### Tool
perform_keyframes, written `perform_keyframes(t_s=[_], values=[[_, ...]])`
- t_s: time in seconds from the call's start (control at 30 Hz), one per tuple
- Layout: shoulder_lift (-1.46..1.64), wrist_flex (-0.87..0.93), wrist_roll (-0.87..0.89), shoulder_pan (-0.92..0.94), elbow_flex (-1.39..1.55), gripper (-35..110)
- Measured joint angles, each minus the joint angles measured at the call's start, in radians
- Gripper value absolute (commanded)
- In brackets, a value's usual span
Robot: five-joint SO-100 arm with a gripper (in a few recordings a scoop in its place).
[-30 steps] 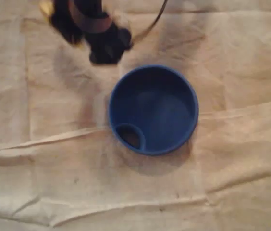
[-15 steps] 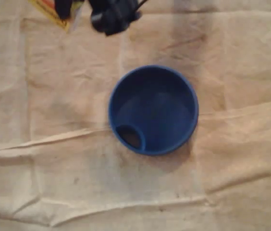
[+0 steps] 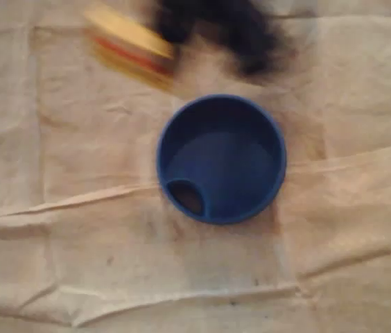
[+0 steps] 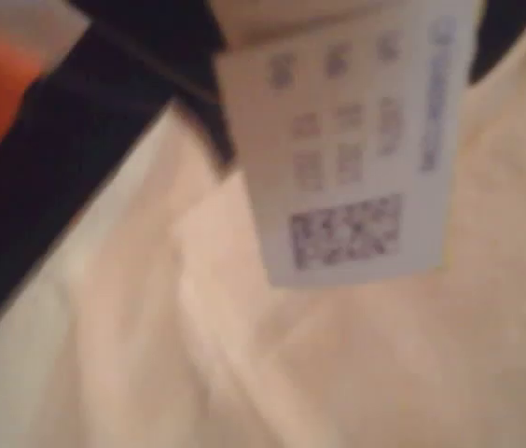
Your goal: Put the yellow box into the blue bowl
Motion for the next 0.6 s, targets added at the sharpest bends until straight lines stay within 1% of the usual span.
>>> perform_keyframes(t_s=[0.1,0.37,0.6], values=[[-0.009,-0.011,0.0,-0.04,0.0,0],[-0.164,-0.156,0.0,-0.066,0.0,0],[-0.253,-0.184,0.0,-0.13,0.0,0]])
